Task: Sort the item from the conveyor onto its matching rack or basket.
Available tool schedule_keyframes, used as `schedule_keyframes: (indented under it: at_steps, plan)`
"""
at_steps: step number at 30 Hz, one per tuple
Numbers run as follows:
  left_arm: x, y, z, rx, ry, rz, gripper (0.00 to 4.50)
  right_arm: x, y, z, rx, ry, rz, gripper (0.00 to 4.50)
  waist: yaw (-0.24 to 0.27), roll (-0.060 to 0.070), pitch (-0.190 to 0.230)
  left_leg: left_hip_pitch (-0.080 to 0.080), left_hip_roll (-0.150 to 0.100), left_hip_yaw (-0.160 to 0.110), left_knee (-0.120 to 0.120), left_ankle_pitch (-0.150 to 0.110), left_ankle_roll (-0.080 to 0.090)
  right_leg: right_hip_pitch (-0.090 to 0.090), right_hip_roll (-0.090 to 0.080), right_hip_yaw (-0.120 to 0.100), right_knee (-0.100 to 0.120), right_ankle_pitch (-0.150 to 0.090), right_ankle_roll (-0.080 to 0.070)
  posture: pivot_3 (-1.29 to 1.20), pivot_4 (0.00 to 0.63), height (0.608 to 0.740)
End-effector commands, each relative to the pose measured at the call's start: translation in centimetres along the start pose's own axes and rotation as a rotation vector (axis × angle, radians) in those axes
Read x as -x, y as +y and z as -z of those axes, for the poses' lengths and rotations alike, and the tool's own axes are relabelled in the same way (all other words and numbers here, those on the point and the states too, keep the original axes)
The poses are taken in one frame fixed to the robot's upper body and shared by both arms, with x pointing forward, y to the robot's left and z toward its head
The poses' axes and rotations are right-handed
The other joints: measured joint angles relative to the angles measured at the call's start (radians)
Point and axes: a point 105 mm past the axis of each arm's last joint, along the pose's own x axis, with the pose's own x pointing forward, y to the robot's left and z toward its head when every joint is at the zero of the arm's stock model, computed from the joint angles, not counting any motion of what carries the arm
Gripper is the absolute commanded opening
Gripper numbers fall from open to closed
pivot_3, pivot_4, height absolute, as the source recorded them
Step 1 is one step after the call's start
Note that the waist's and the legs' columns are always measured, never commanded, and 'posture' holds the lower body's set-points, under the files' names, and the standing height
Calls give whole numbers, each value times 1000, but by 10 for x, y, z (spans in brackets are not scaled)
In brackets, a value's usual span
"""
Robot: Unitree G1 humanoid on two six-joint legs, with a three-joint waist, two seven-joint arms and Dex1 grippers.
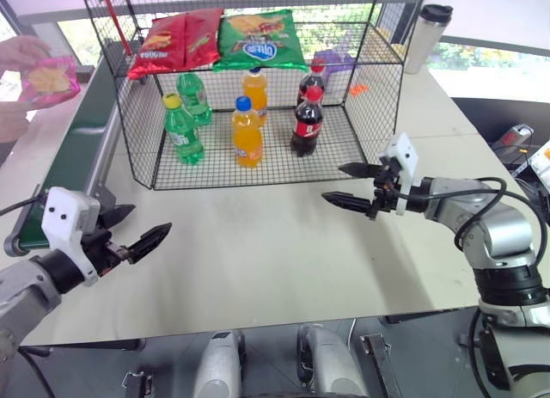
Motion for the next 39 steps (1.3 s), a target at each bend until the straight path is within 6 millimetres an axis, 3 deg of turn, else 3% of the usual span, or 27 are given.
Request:
schedule_keyframes:
  at_steps: [1,39]
  plan:
    - [-1,-2,-7,-55,-12,11,4500,0,2,-14,57,-43,-2,4453,0,0,0,0,0,0,0,0,0,0,0,0,0,0,0,0,150,740]
    - [-3,-1,-6,-29,-58,-37,4500,-12,3,-14,75,-37,-11,4453,1,0,0,0,0,0,0,0,0,0,0,0,0,0,0,0,150,740]
